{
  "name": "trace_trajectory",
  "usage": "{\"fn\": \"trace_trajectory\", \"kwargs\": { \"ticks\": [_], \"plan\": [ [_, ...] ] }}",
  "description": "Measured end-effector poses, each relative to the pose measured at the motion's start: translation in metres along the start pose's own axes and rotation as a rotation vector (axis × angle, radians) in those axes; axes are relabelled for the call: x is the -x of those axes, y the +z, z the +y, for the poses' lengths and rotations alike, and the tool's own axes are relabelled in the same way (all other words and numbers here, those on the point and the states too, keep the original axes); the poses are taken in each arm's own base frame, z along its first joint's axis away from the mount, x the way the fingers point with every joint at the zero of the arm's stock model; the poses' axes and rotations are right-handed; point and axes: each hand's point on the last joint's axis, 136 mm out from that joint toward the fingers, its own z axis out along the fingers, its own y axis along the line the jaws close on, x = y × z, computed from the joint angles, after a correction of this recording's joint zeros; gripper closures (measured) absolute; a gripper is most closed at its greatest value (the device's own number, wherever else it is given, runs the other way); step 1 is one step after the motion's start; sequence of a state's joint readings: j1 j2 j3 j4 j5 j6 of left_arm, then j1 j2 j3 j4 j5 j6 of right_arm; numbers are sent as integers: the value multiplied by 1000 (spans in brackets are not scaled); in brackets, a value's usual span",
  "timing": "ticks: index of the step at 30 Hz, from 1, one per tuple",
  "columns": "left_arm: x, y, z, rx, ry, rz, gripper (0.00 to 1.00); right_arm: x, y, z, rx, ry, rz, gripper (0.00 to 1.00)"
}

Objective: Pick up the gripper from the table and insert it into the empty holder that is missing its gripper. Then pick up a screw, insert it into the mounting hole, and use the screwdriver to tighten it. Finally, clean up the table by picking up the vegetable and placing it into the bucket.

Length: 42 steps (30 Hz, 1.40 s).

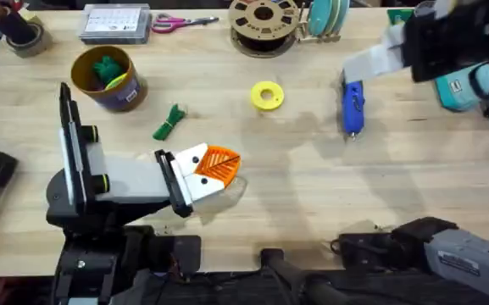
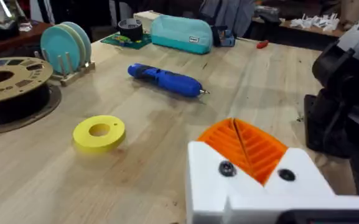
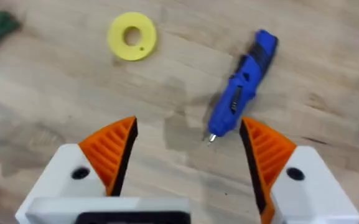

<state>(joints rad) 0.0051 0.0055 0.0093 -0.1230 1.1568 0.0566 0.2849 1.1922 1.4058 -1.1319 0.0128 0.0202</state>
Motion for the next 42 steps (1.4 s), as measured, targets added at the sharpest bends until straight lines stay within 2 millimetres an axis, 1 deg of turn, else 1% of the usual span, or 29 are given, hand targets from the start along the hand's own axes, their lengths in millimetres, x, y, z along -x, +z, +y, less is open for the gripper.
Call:
{"fn": "trace_trajectory", "kwargs": {
  "ticks": [3,4,8,11,15,19,23,27,31,35,37,42],
  "plan": [
    [0,0,0,0,0,0,997,2,1,-19,-55,81,13,6],
    [0,0,0,0,0,0,997,4,7,-35,-97,140,43,6],
    [0,0,0,0,0,0,997,7,21,-54,-140,185,101,6],
    [0,0,0,0,0,0,997,10,37,-64,-157,201,138,6],
    [0,0,0,0,0,0,997,13,67,-68,-157,202,188,6],
    [0,0,0,0,0,0,997,8,96,-71,-156,204,262,6],
    [0,0,0,0,0,0,997,-2,125,-73,-156,222,343,6],
    [0,0,0,0,0,0,997,-5,151,-80,-165,257,377,6],
    [0,0,0,0,0,0,997,-6,163,-90,-177,288,381,7],
    [0,0,0,0,0,0,997,-2,168,-108,-195,333,341,6],
    [0,0,0,0,0,0,997,-5,172,-115,-203,351,331,6],
    [0,0,0,0,0,0,997,-14,186,-117,-207,368,323,6]
  ]
}}
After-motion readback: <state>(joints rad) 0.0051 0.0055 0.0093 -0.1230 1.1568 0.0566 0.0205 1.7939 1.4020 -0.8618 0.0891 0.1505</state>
